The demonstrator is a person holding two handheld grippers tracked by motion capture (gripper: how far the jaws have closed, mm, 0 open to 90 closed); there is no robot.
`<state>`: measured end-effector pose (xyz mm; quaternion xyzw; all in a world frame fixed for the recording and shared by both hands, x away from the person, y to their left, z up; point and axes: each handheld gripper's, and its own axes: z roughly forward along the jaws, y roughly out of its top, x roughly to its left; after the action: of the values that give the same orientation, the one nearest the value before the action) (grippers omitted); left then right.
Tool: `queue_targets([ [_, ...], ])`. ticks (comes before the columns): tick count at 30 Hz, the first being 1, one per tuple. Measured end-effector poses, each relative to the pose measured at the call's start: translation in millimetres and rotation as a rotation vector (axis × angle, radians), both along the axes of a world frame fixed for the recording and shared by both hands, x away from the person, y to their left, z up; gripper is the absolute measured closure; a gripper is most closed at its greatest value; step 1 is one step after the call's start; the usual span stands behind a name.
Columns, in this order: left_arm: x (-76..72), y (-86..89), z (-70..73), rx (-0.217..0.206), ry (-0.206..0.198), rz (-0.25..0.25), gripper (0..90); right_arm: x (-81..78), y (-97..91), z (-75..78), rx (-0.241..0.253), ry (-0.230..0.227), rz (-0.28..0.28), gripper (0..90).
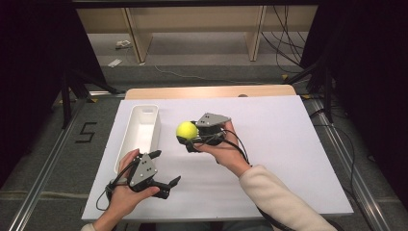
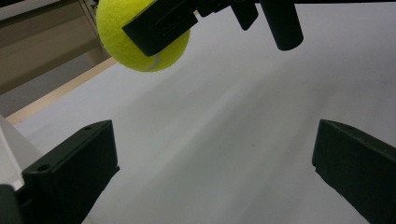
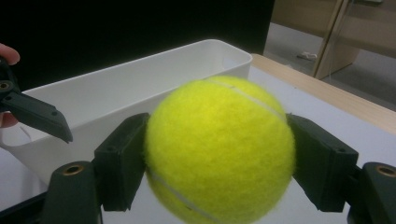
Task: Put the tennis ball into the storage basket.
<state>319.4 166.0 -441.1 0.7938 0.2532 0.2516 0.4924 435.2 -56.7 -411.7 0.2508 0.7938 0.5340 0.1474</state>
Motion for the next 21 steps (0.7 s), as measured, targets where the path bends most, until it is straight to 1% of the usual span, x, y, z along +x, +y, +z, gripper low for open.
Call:
queue_targets([
  [21, 0.0, -0.9, 0.1, 0.002, -0.003, -0.005, 0.0, 4.2, 5.8, 4.0, 0.016, -0.001, -0.003, 26.6],
])
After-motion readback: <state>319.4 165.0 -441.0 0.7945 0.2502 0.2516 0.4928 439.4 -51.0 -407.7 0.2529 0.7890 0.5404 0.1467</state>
